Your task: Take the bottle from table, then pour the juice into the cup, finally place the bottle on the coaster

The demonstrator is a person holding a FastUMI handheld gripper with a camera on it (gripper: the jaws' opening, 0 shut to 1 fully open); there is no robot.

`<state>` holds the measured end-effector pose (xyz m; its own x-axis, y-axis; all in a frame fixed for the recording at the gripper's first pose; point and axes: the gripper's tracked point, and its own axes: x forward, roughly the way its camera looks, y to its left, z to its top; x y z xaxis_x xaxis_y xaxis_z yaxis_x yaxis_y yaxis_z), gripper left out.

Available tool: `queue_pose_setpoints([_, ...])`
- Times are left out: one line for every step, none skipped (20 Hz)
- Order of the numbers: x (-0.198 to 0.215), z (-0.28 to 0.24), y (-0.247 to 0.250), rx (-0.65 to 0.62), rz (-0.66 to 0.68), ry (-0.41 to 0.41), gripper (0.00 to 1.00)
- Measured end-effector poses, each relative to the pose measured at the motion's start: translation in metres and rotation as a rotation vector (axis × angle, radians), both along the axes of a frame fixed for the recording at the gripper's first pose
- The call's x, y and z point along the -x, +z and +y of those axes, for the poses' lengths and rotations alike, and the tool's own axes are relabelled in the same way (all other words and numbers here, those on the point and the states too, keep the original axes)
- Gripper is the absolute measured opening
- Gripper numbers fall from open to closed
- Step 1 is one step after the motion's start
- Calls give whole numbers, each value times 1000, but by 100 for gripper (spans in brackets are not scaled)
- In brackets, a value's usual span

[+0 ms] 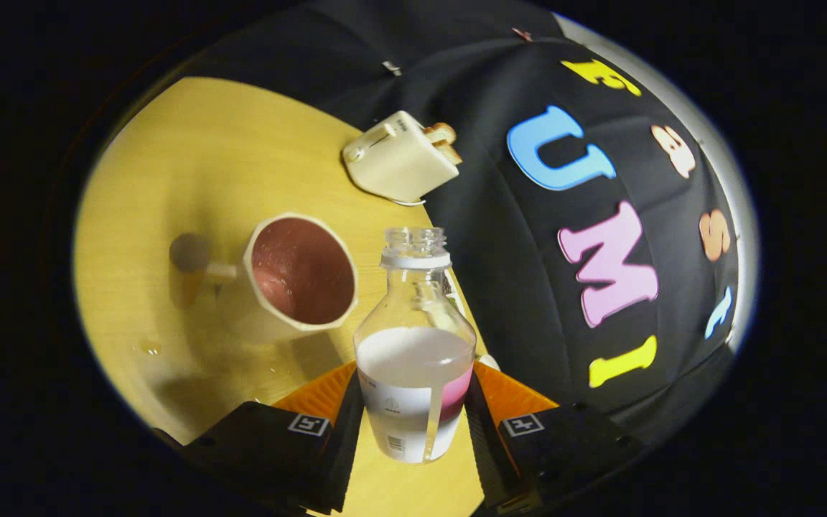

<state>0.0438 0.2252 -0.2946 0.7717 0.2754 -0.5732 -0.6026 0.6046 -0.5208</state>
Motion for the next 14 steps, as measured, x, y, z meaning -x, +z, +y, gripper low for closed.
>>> queue_pose_setpoints([2,4,-3,-56,42,-19,72])
queue_pose_setpoints([6,8,-6,-121,89,-34,72])
queue_pose_setpoints([8,10,-8,-180,127,-56,72])
queue_pose_setpoints([7,11,-5,-233,139,-82,72])
queue_pose_setpoints([4,10,2,-282,135,-105,72])
queue_pose_setpoints([1,9,9,-334,126,-127,72])
queue_pose_setpoints([-3,11,15,-393,129,-146,72])
queue_pose_setpoints([-5,13,21,-456,138,-170,72])
queue_pose_setpoints([-10,12,26,-518,145,-200,72])
queue_pose_setpoints([-17,8,33,-580,146,-236,72])
queue_pose_setpoints([-25,8,40,-661,156,-258,72])
queue_pose_setpoints([-31,7,48,-733,157,-274,73])
queue_pose_setpoints([-42,2,54,-769,131,-294,73])
queue_pose_setpoints([-52,-6,59,-784,100,-310,73])
